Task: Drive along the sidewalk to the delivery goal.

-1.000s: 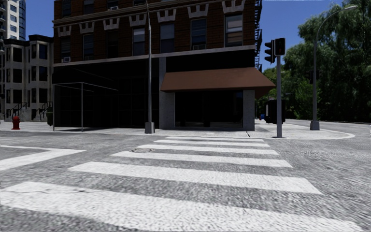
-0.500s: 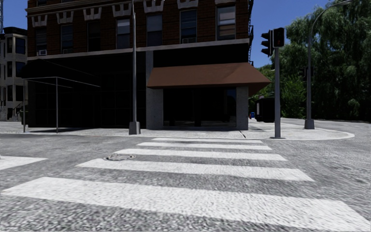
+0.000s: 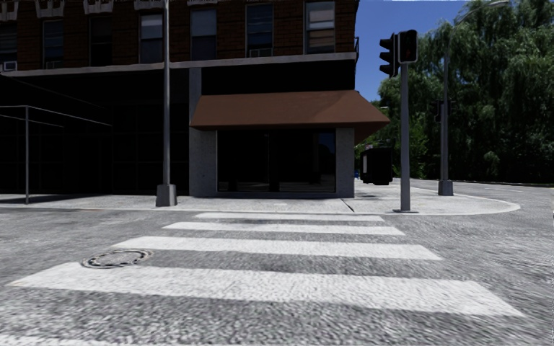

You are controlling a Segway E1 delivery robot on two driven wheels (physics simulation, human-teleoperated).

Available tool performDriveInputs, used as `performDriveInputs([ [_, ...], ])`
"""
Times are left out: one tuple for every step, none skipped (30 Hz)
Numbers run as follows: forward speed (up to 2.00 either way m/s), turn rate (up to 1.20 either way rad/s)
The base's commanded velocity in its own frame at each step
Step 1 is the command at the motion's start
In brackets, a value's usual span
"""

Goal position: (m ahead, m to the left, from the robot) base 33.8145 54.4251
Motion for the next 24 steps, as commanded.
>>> performDriveInputs([
  [1.56,-0.30],
  [1.56,-0.30],
  [1.56,-0.29],
  [1.56,-0.16],
  [1.56,0.00],
  [1.56,0.00],
  [1.56,0.00],
  [1.57,0.00],
  [1.57,0.00],
  [1.57,0.00],
  [1.57,0.00],
  [1.57,0.00],
  [1.57,0.00],
  [1.57,0.00],
  [1.57,0.00],
  [1.57,0.00],
  [1.57,0.00],
  [1.57,0.00],
  [1.57,0.00],
  [1.57,0.00],
  [1.57,0.00],
  [1.57,0.00],
  [1.57,0.00],
  [1.57,0.00],
])
